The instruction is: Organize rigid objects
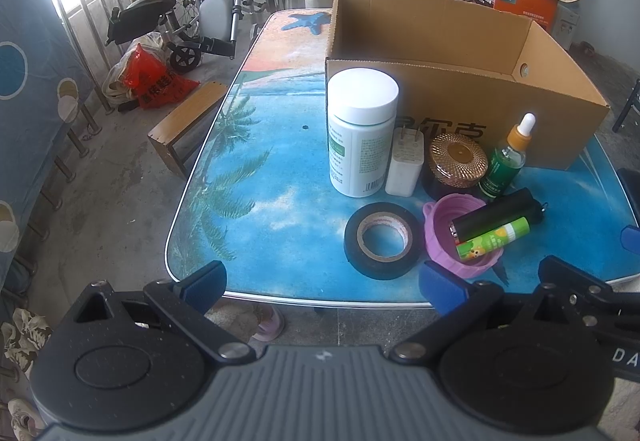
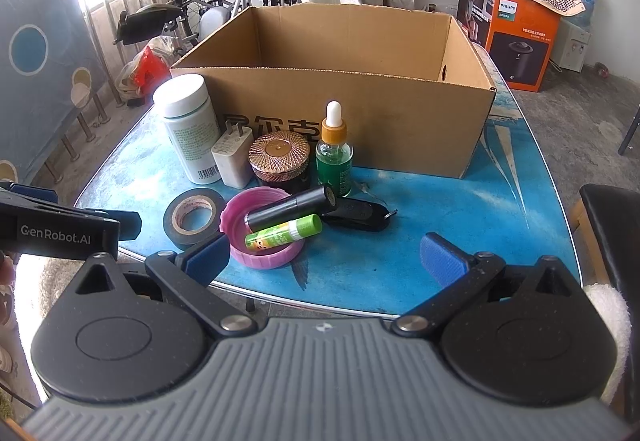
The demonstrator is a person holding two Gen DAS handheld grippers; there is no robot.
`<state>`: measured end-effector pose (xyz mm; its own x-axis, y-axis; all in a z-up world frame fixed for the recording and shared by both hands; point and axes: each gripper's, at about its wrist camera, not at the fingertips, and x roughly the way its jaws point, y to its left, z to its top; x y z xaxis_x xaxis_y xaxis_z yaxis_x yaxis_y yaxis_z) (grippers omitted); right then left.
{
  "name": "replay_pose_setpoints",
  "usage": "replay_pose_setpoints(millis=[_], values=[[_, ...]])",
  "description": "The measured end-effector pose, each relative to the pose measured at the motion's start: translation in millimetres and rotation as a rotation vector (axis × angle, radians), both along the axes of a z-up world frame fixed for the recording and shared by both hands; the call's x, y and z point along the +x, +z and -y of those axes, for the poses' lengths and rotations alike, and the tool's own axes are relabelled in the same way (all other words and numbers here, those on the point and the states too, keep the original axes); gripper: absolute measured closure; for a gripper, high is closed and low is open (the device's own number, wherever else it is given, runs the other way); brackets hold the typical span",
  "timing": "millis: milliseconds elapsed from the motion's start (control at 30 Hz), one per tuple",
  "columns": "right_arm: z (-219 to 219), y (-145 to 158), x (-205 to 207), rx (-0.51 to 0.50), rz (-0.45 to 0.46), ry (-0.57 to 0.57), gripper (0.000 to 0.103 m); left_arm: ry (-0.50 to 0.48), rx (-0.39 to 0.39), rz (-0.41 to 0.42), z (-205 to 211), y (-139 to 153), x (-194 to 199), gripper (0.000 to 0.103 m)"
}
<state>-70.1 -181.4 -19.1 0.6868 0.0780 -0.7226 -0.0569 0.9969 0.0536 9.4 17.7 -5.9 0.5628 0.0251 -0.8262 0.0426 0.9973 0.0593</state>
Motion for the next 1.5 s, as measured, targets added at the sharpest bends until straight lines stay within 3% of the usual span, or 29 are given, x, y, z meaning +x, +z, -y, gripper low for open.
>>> replay_pose_setpoints(millis=[600, 867, 967, 1067, 1300, 1433, 1500], values=[[0.4, -2.6, 4.3, -0.023, 0.001, -0.01, 0.001, -0.011, -0.002, -0.011, 0.9, -2.1, -0.2, 0.0], [21.3, 13.6, -2.0, -0.055, 0.134, -0.032, 0.001, -0.073, -0.061, -0.007, 4.6, -2.0, 4.2, 0.0], [40.9, 18.3, -4.4, 0.024, 0.152, -0.034, 0.001, -0.127, -0.109, 0.003, 8.6, -0.2, 5.9, 0.0], [64.9, 18.8, -7.3, 0.173, 0.165, -0.036, 0.001, -0.199, -0.147, 0.024, 17.9, 0.6, 6.1, 0.0], [89.4, 0.7, -4.1, 0.404, 0.14, -0.028, 0.003, -0.352, -0.139, 0.055, 45.3, -9.0, 9.8, 0.0], [84.6, -13.7, 5.5, 0.496, 0.1, 0.015, 0.015, -0.419, -0.126, 0.105, 54.4, -15.7, 7.1, 0.006], [80.4, -20.1, 12.0, 0.521, 0.078, 0.034, 0.022, -0.444, -0.125, 0.119, 57.5, -19.2, 6.6, 0.013]])
